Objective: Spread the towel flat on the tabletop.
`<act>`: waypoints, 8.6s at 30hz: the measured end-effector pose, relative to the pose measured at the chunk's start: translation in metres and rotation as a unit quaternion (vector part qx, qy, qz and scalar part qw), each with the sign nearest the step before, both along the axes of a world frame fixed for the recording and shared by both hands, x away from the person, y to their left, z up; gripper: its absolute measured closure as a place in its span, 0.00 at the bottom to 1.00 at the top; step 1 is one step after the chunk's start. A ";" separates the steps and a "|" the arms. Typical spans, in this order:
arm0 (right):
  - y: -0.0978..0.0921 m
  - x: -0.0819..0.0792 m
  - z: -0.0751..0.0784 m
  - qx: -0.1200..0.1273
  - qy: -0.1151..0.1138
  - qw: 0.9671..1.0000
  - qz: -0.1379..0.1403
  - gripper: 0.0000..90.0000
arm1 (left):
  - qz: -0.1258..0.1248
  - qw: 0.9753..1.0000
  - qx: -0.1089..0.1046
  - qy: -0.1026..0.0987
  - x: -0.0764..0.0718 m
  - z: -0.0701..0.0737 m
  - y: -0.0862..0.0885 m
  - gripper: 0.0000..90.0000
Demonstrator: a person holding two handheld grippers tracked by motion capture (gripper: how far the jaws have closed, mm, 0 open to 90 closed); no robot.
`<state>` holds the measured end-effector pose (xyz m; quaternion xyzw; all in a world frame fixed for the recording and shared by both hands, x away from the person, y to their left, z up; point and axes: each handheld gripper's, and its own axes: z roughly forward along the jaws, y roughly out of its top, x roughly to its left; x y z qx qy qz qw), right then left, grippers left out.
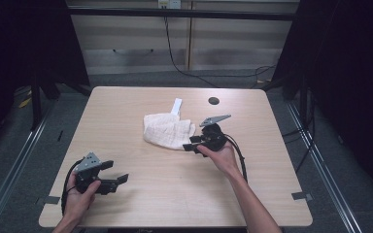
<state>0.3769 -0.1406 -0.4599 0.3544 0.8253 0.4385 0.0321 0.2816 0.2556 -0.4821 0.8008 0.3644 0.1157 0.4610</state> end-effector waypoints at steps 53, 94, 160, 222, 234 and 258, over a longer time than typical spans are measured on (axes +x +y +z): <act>0.008 0.008 -0.042 -0.063 0.030 0.997 0.030 0.98 | -0.003 1.000 -0.005 0.011 0.002 -0.002 -0.001 0.19; -0.019 -0.080 -0.040 -0.056 0.033 0.996 0.062 0.99 | -0.002 1.000 -0.016 0.026 0.007 0.002 -0.011 0.32; -0.076 -0.053 -0.028 -0.062 -0.002 0.997 -0.048 0.72 | -0.085 0.993 0.052 0.067 0.009 -0.020 -0.039 0.95; -0.067 -0.040 -0.035 -0.034 0.003 0.998 -0.046 0.98 | -0.031 0.995 0.070 0.070 0.095 -0.018 -0.055 0.71; -0.064 -0.045 -0.037 -0.037 0.006 0.999 -0.039 0.98 | -0.043 0.994 0.078 0.056 0.090 -0.020 -0.053 0.96; -0.083 -0.046 -0.008 0.015 -0.035 0.997 -0.066 0.98 | -0.035 0.999 -0.005 0.029 0.085 0.006 -0.040 0.96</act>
